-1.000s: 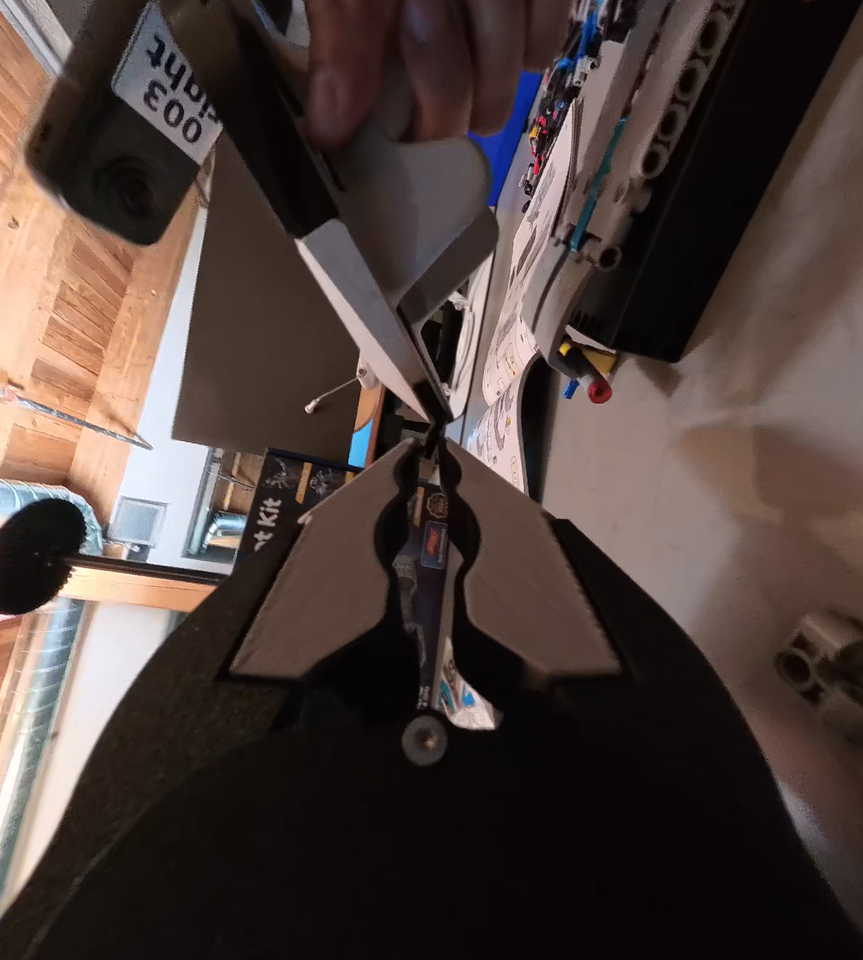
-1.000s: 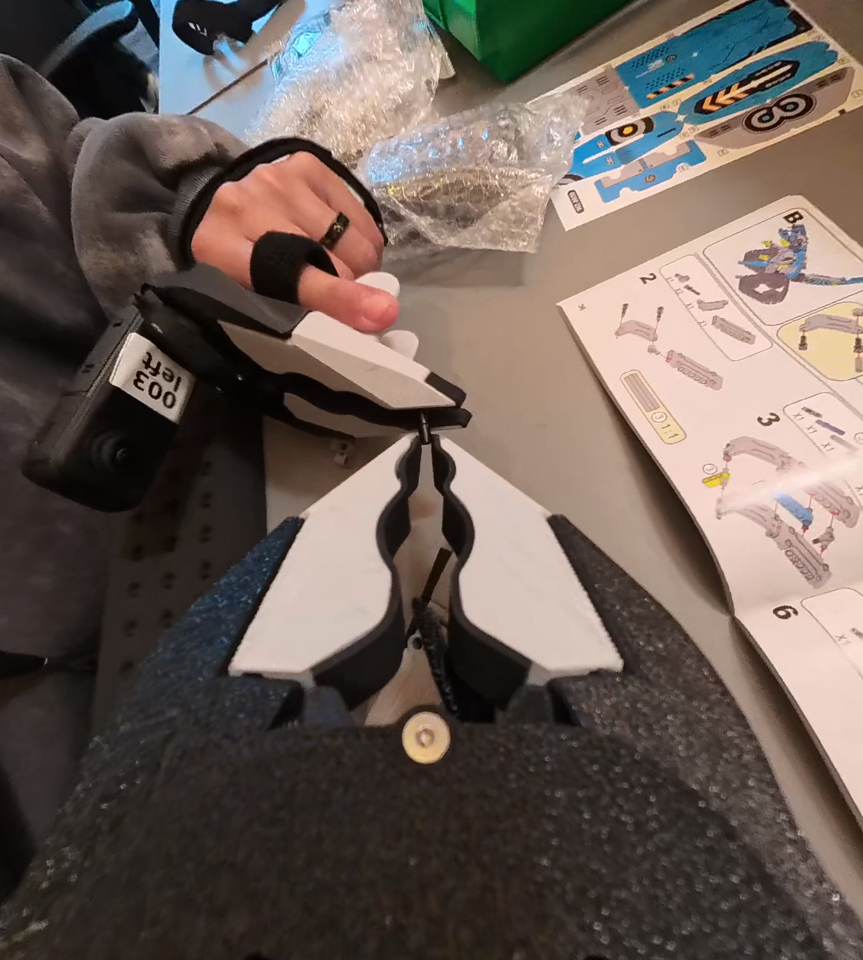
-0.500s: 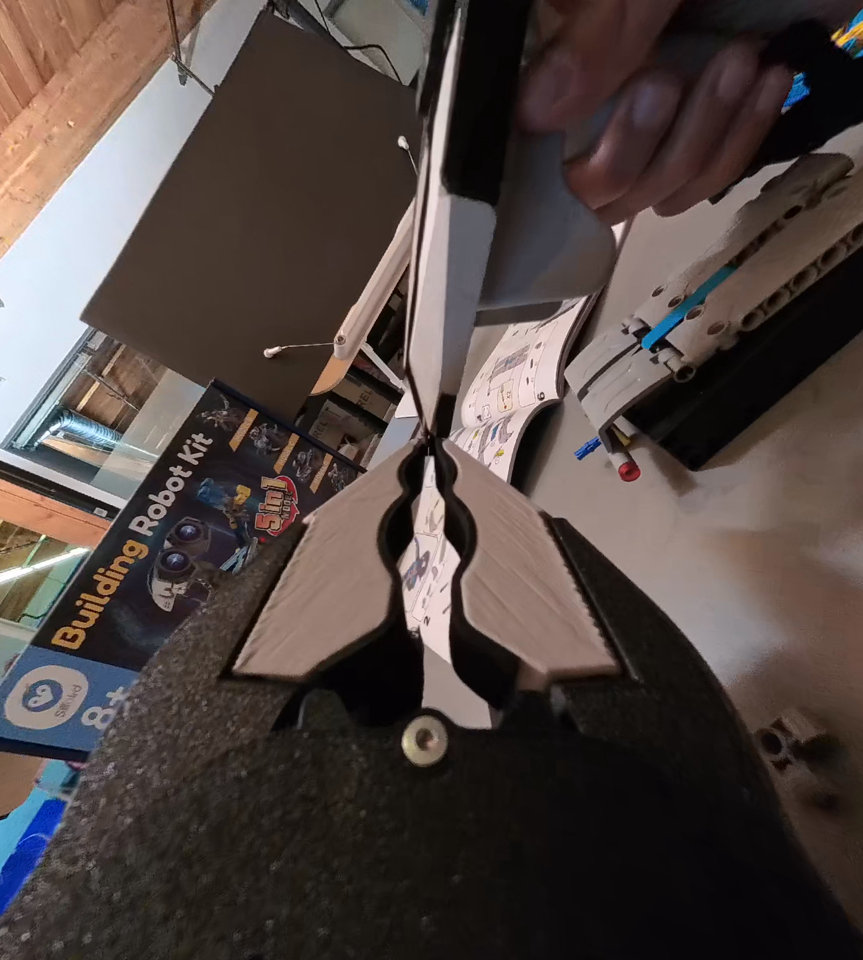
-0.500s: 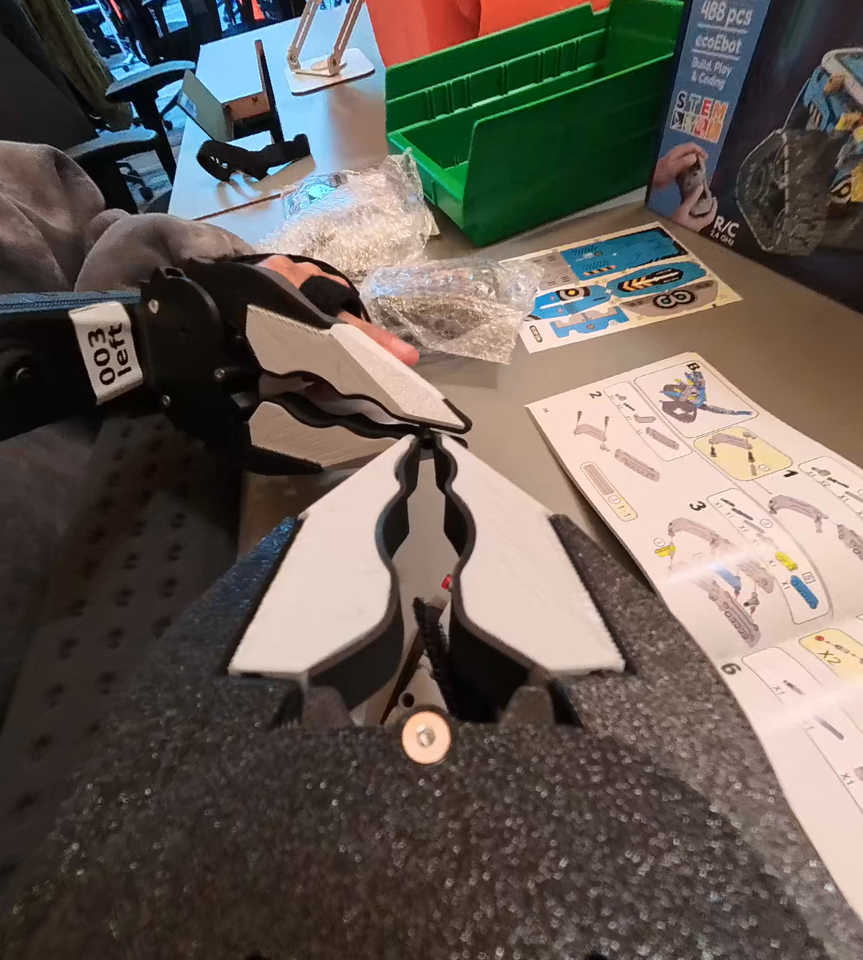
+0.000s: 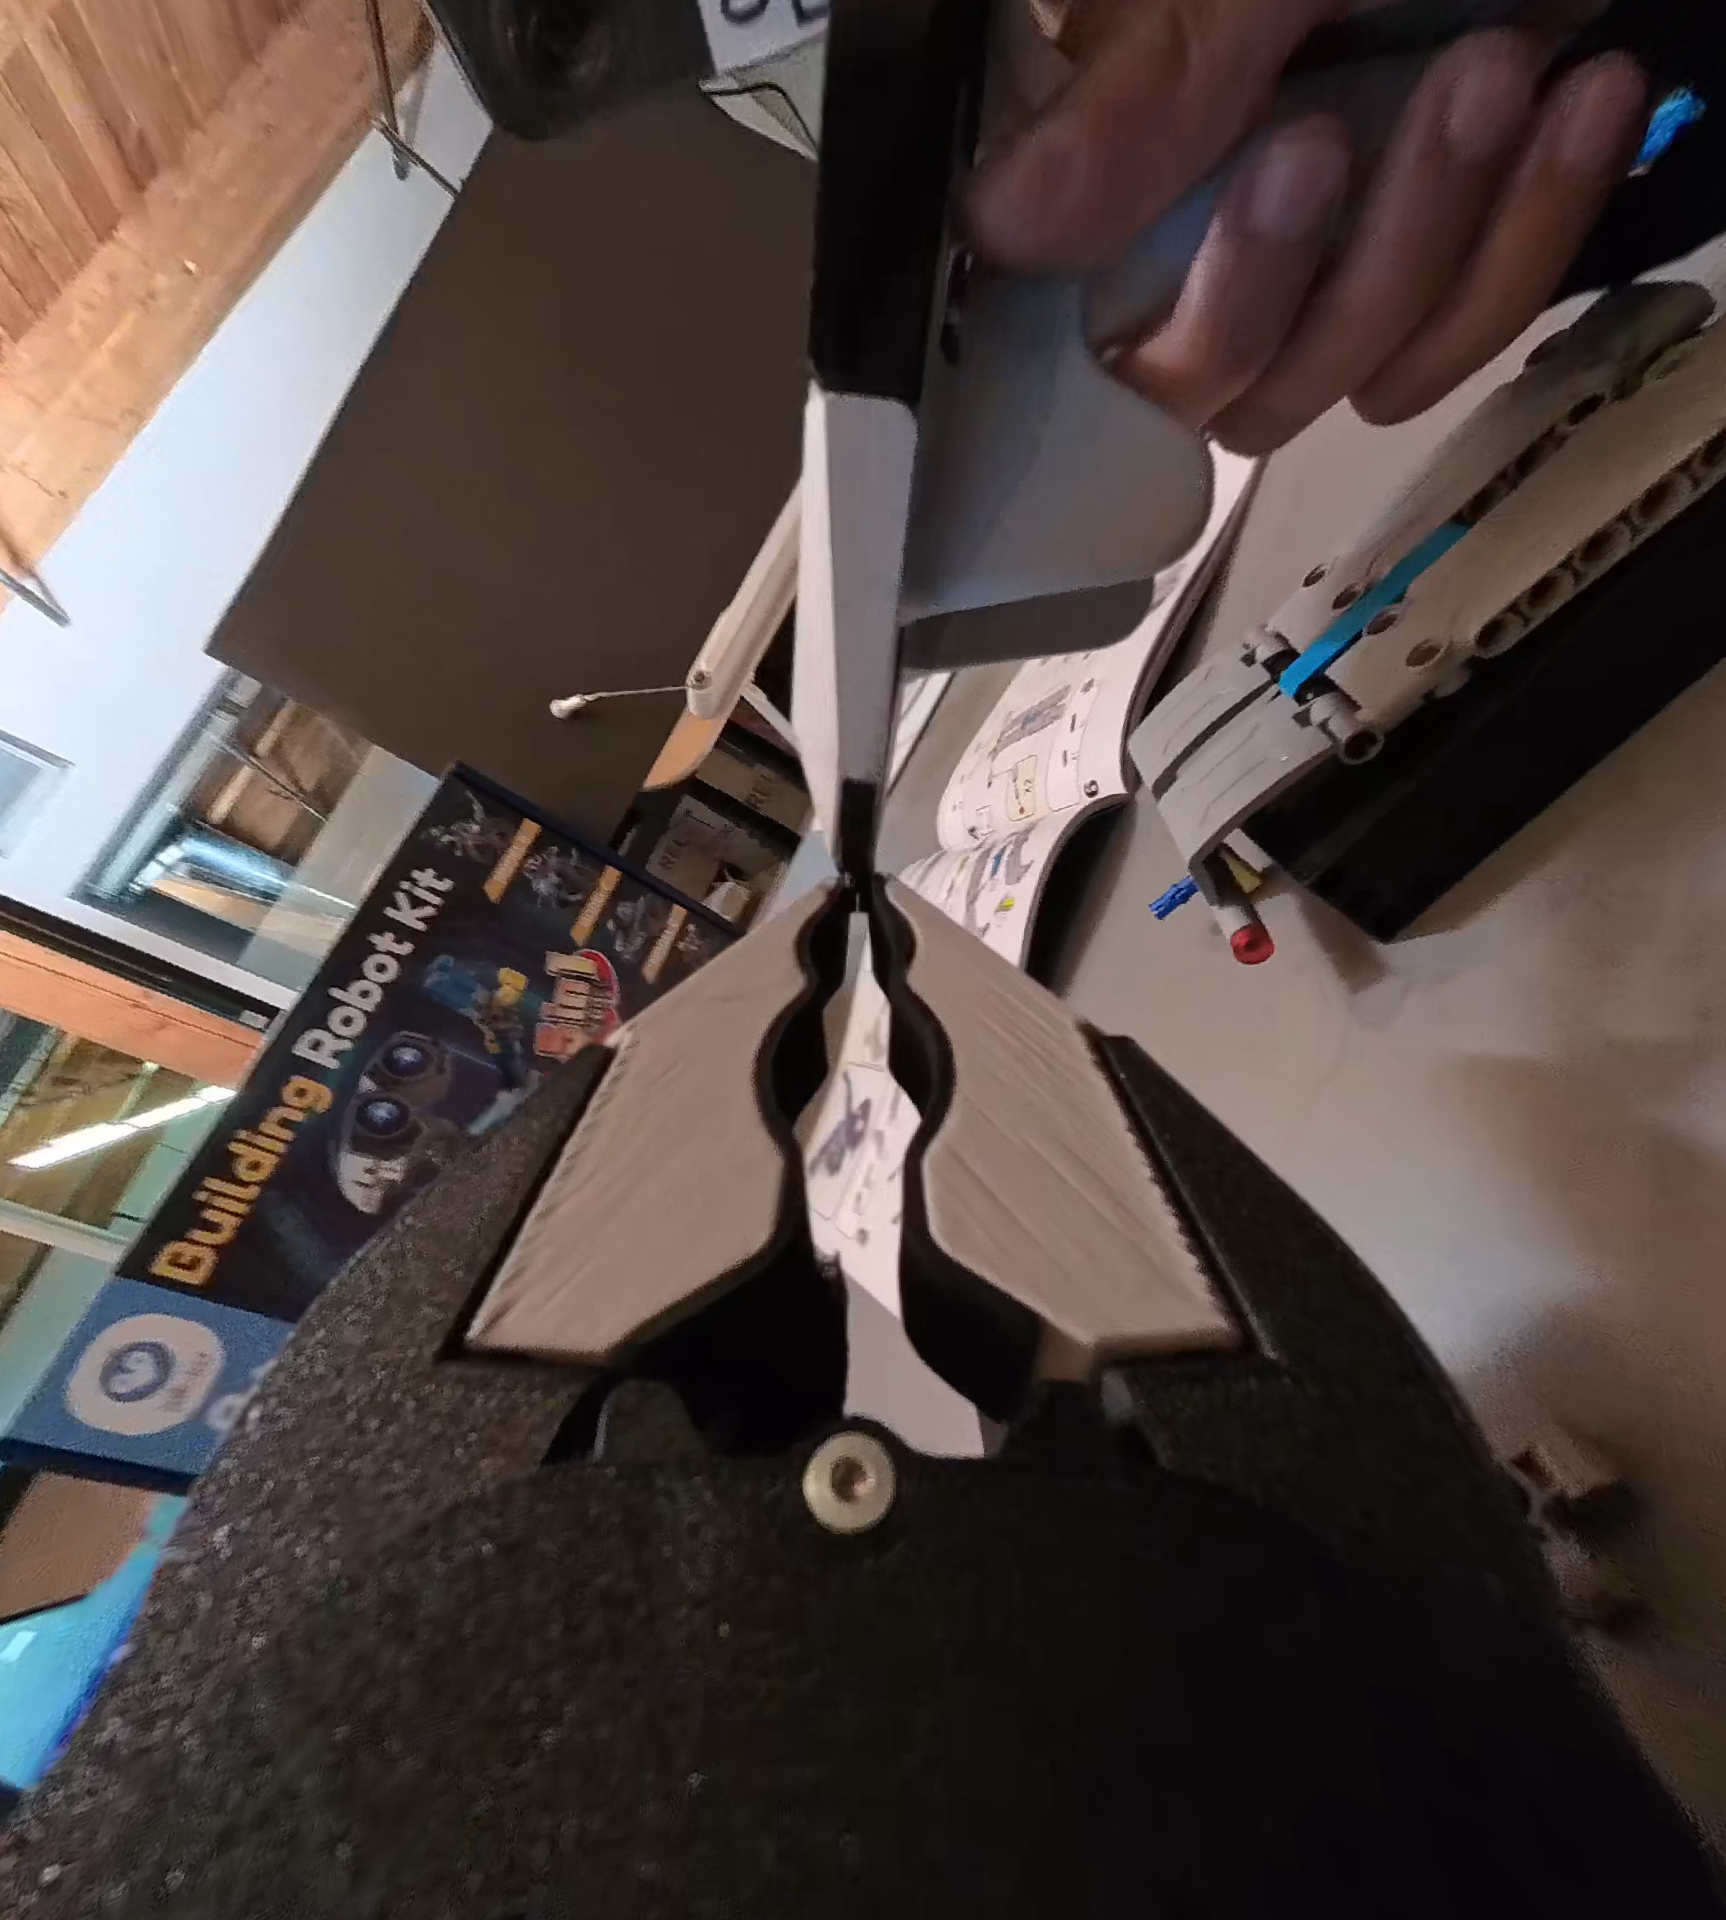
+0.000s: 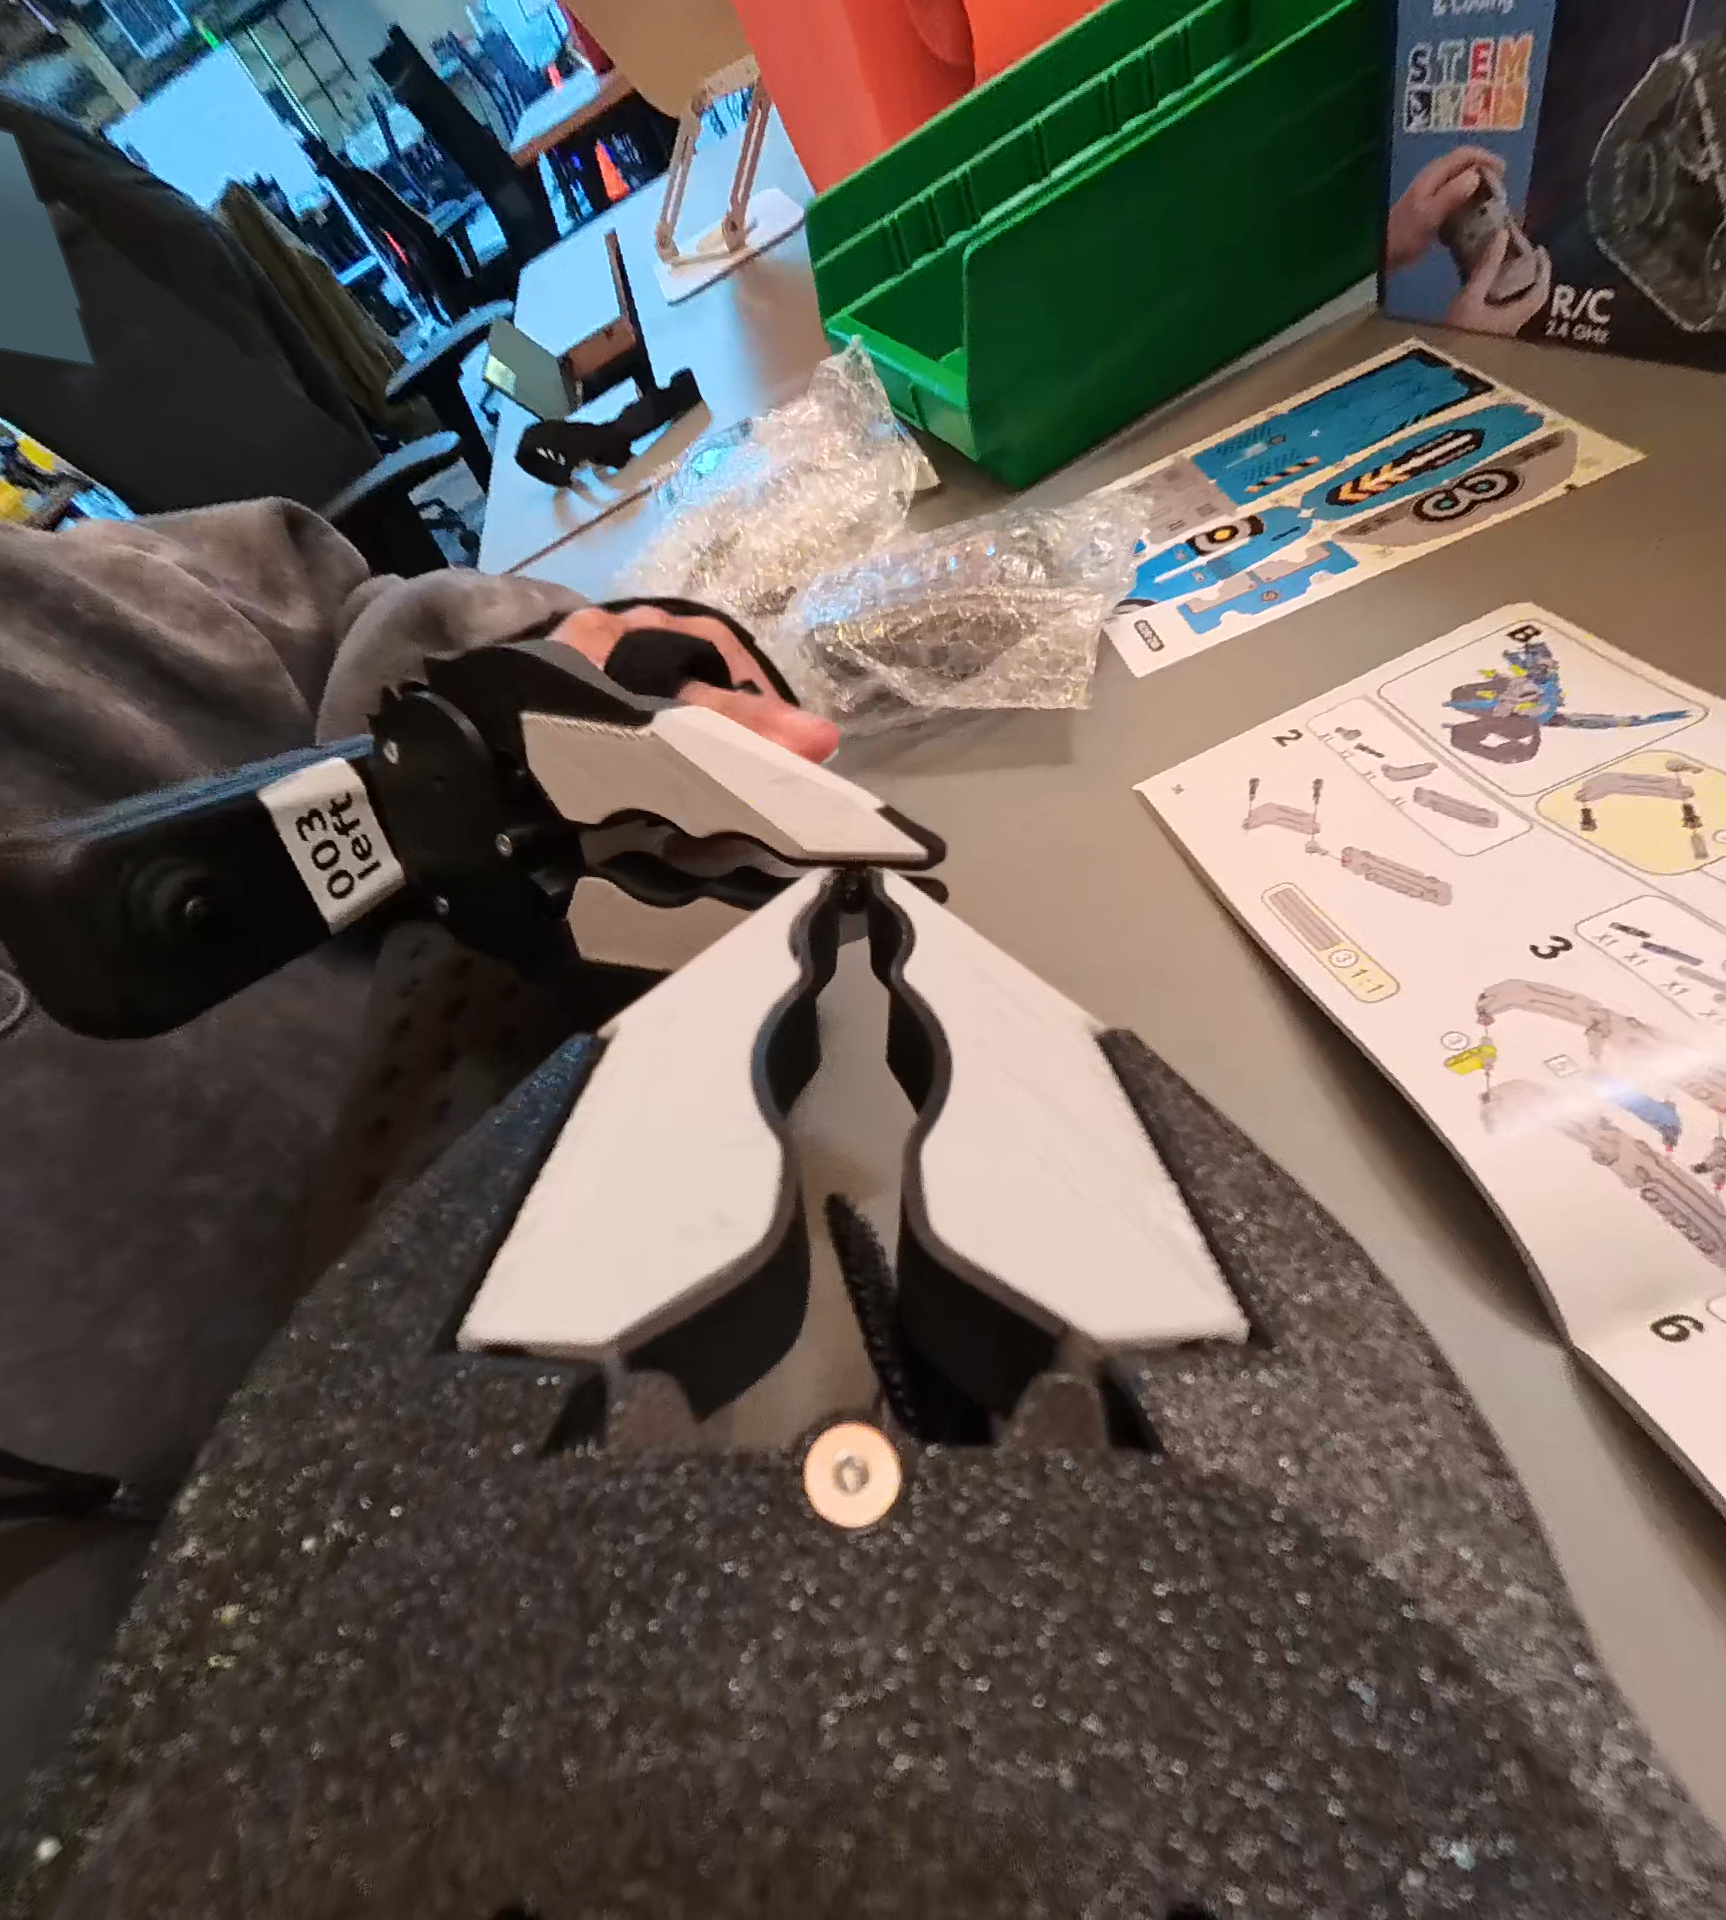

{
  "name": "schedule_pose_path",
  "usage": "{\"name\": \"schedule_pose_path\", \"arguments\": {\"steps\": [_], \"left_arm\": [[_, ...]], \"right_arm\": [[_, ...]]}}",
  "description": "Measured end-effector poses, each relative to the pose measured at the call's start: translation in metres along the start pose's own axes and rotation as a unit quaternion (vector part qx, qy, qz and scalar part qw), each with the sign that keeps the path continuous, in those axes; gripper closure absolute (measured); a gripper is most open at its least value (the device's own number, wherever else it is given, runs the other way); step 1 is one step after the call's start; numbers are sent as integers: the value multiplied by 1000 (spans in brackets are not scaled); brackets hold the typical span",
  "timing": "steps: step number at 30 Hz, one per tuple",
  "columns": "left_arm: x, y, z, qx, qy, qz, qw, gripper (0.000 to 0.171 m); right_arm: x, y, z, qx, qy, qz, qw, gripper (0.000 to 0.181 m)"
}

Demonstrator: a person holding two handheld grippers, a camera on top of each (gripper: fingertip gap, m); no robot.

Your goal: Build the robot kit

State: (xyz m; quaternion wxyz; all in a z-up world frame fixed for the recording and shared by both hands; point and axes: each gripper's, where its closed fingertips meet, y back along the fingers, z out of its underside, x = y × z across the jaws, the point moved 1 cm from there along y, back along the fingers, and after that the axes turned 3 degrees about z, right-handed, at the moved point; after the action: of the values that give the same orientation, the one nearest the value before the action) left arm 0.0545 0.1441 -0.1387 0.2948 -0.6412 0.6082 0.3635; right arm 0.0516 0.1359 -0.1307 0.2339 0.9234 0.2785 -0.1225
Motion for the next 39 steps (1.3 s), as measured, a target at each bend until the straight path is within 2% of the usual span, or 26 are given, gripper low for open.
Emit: {"name": "schedule_pose_path", "arguments": {"steps": [5, 6, 7, 9, 12, 15, 16, 18, 21, 24, 26, 31, 34, 36, 39], "left_arm": [[5, -4, 0, -4, 71, 35, 997, 168], [8, -6, 3, -17, 89, 48, 995, 165], [14, -6, 4, -18, 108, 76, 991, 153], [30, -3, -1, -6, 160, 163, 974, 145], [40, -4, -9, -2, 220, 276, 936, 115], [53, -7, -14, 3, 239, 374, 896, 111], [57, -8, -14, 7, 234, 388, 891, 110], [69, -13, -12, 6, 206, 398, 894, 109], [80, -23, -6, -1, 151, 387, 910, 111], [81, -25, -6, 5, 115, 380, 918, 126], [77, -25, -6, 12, 98, 365, 926, 148], [78, -18, -7, -6, 95, 358, 929, 149], [78, -20, -6, -15, 99, 358, 928, 149], [77, -27, 1, -36, 106, 349, 930, 142], [75, -30, 3, -44, 126, 352, 926, 140]], "right_arm": [[3, 6, 0, -25, 48, 35, 998, 178], [7, 12, 0, -38, 58, 45, 997, 178], [9, 21, -2, -53, 71, 50, 995, 178], [11, 45, 2, -113, 94, 53, 988, 178], [9, 76, 13, -198, 119, 65, 971, 178], [18, 77, 30, -253, 124, 87, 956, 178], [22, 73, 38, -270, 127, 91, 950, 178], [32, 64, 52, -293, 151, 102, 939, 178], [36, 60, 60, -304, 158, 95, 935, 178], [37, 62, 62, -305, 163, 91, 934, 178], [35, 63, 63, -302, 156, 78, 937, 178], [36, 66, 71, -308, 138, 62, 939, 178], [49, 84, 72, -322, 134, 94, 933, 178], [58, 98, 70, -320, 93, 108, 937, 178], [71, 109, 92, -364, 66, 121, 921, 178]]}}
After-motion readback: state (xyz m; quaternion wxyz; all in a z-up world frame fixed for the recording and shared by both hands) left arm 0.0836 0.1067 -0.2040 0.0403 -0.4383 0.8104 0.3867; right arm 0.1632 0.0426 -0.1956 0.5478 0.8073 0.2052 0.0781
